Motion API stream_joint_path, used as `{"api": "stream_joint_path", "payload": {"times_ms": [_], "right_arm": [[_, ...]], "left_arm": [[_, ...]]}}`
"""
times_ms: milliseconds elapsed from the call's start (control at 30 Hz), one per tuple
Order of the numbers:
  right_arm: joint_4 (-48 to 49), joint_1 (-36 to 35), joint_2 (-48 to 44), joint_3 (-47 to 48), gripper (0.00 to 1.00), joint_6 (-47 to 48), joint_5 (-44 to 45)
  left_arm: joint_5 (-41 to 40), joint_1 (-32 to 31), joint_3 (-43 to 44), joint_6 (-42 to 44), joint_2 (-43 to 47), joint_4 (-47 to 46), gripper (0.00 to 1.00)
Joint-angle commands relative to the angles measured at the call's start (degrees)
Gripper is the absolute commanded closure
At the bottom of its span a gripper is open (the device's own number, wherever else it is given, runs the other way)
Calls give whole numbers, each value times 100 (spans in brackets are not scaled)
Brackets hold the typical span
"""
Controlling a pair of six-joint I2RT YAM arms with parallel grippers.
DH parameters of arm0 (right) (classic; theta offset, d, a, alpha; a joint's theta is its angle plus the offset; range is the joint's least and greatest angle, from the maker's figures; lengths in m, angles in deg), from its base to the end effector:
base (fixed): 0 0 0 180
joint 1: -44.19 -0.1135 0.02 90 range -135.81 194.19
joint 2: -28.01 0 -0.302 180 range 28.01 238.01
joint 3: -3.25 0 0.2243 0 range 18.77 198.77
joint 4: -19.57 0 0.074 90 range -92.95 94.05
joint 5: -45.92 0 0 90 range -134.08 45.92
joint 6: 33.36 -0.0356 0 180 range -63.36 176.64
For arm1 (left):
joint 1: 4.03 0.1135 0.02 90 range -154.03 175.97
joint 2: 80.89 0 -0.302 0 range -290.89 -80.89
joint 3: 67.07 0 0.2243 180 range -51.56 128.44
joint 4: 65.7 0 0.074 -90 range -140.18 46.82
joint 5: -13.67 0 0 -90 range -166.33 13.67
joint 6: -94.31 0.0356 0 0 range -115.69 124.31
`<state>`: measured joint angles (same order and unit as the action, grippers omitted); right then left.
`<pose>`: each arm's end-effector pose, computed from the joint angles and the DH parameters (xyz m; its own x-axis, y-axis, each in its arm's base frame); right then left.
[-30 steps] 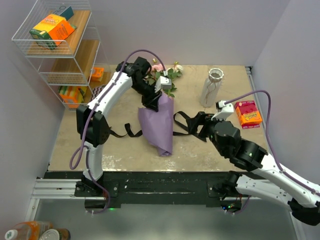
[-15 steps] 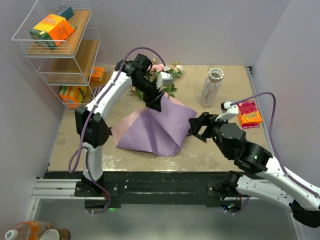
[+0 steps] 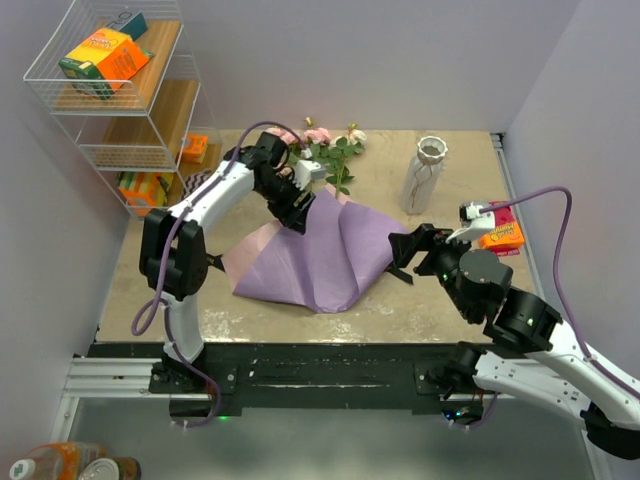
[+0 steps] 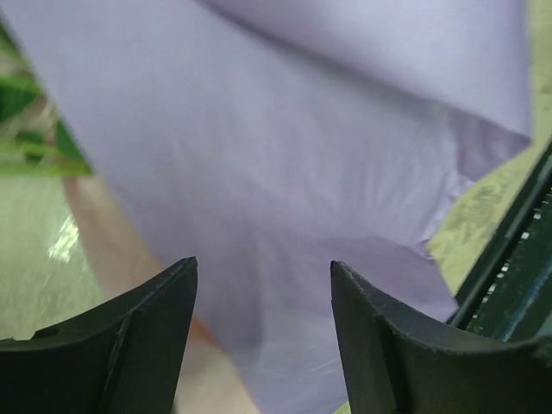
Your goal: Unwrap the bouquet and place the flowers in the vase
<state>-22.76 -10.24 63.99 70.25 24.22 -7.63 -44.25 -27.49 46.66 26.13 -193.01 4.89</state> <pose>0.0570 0.0434 0.3864 -0.2654 0.3702 -0.8902 -0.2051 0.8805 0.4274 0.3551 -0.1747 0.3023 -0.6046 0.6057 -0.5173 0.7937 0.5130 -0.3269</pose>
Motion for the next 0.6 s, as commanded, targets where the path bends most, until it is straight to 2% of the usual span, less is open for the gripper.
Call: {"api": "stream_joint_path", "payload": {"times_ms": [0,300,400,500,533,567], "right_arm": [[88,-15,14,81,17,114,-41],[220,-15,93,-7,17,78,-129],[211,-6,119,-7,17,78,-129],[229,-15,119,-7,17,87,-112],[237,-23,128,-7,17,87,-94],[272,-15,137,-24,17,87,-94]], "left_arm": [[-544,237,-320,-468,23,-1014,30],[-369,342,162,-697,-504,-1271,28],[-237,342,224,-618,-715,-1122,32],[-88,342,277,-486,-838,-902,45],[-61,342,277,-451,-847,-875,55],[-61,342,277,-407,-838,-866,61]]}}
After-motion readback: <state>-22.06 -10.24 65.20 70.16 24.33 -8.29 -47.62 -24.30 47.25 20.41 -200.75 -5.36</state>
